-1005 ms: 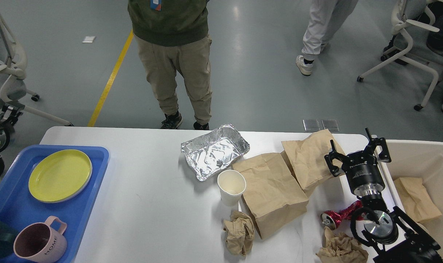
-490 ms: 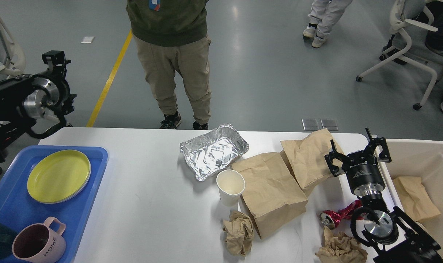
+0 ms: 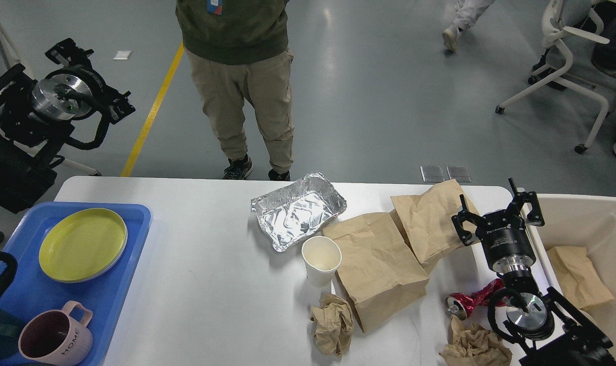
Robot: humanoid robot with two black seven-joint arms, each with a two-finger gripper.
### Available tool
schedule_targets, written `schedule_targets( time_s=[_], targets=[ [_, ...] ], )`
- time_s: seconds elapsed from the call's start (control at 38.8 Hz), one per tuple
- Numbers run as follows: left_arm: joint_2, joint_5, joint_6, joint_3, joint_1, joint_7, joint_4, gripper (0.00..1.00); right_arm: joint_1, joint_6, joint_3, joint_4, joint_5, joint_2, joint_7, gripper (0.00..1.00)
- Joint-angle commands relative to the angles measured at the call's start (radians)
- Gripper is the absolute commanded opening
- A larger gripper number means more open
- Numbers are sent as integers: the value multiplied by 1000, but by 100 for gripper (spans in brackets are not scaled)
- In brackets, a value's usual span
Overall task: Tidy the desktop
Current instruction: 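Raise the left arm and swing it back over the table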
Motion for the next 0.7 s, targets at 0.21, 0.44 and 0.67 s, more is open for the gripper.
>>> schedule_targets(
  time_s=[0.21,0.44,0.67],
  targets=[
    [-124,-1,2,-231,4,0,74,96,0,0,0,-2,0,0,0,100],
    [-156,-1,2,-240,23,0,102,96,0,0,0,0,0,0,0,100],
    [-169,-1,2,-247,53,0,105,96,0,1,0,0,0,0,0,100]
  ],
)
